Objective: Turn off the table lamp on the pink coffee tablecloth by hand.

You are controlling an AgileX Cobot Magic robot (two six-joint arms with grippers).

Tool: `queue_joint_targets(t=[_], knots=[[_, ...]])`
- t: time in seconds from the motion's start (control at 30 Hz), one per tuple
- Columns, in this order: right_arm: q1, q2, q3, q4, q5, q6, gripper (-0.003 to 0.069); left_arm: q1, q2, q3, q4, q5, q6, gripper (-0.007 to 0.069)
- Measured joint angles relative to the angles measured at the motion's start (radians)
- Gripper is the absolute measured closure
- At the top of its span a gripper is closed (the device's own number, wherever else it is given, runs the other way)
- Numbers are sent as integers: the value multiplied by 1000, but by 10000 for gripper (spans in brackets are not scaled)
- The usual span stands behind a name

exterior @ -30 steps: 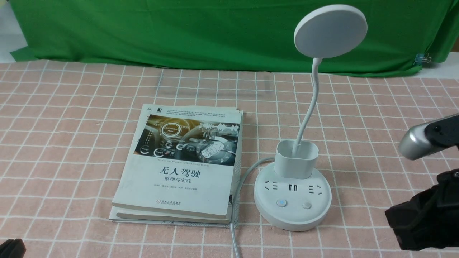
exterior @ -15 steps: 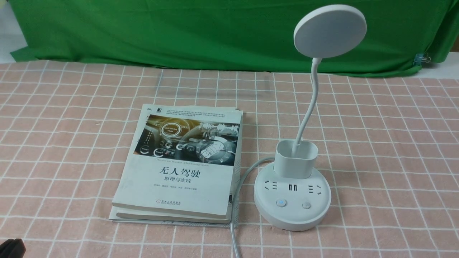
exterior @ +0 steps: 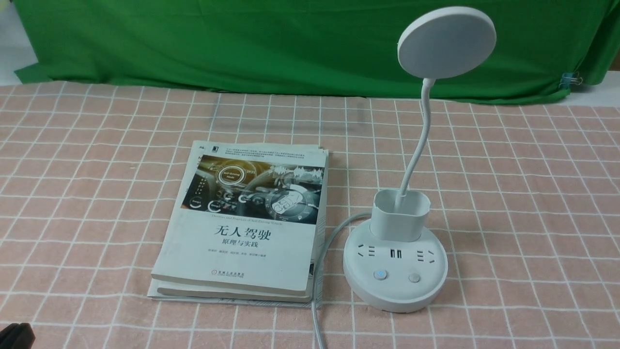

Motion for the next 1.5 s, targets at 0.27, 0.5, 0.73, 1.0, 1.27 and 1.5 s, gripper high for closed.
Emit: queue_joint_targets(t=[0.27, 0.5, 0.73, 1.0, 1.27, 1.5], knots=[[0, 0, 0, 1, -16, 0, 625, 0, 0, 0, 0, 0, 0, 618], [0, 0, 0, 1, -18, 0, 616, 0, 0, 0, 0, 0, 0, 618], [0, 0, 0, 1, -18, 0, 603, 0, 0, 0, 0, 0, 0, 618], [0, 0, 0, 1, -18, 0, 589, 0, 0, 0, 0, 0, 0, 618], [0, 0, 0, 1, -18, 0, 574, 0, 0, 0, 0, 0, 0, 618], [0, 0, 0, 1, -18, 0, 563, 0, 0, 0, 0, 0, 0, 618]])
